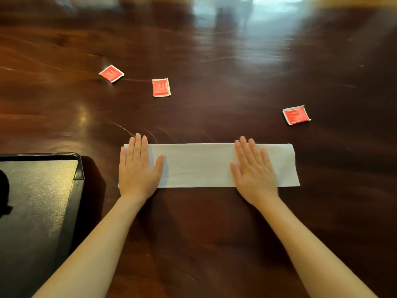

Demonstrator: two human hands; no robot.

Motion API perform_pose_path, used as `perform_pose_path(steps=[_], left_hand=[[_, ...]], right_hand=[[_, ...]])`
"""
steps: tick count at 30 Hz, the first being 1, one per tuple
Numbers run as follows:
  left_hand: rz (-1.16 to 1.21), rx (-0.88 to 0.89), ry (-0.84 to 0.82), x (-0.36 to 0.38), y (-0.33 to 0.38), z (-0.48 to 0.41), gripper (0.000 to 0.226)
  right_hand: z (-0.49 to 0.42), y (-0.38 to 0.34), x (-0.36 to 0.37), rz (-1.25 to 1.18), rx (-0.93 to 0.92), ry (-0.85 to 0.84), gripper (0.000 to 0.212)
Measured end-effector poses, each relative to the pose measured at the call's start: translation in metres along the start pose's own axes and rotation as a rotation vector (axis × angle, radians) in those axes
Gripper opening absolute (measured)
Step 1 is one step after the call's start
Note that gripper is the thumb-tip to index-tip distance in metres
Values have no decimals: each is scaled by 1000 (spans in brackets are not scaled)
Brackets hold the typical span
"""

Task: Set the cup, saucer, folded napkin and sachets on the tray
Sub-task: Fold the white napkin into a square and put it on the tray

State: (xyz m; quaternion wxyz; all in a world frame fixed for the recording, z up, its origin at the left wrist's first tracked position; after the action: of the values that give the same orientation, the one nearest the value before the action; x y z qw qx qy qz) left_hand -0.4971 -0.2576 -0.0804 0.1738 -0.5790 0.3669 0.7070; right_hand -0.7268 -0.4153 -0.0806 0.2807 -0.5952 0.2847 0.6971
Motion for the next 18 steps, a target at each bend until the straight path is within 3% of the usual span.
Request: perform_pose_path(steps=[4,10,13,16,18], left_hand=[[19,1,8,1,-2,0,78],[31,8,-3,-2,0,0,77],[36,-11,-39,-2,0,-4,72],[65,-64,-83,-8,9,-5,68],[86,80,-66,-7,35,6,62]], right_hand=[[11,49,3,10,104,-54,70],[17,60,2,15,161,-95,61],[16,68,-4,-75,113,-123,61],[19,75,-19,-289,163,7,59],[27,79,-29,-362,390,106,58]])
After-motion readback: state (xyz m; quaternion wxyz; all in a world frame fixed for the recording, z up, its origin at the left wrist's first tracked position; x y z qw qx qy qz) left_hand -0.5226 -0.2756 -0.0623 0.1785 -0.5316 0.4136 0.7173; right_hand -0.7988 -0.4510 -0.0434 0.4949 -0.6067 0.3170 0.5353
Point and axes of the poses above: each hand's wrist, its own z-axis away from the middle knuckle, its own x-axis out of the palm, y = z × x, the point moved 2 cm from there along -z, towards the middle knuckle, and after that the axes turned 13 degrees about z, right-handed, at the moved point
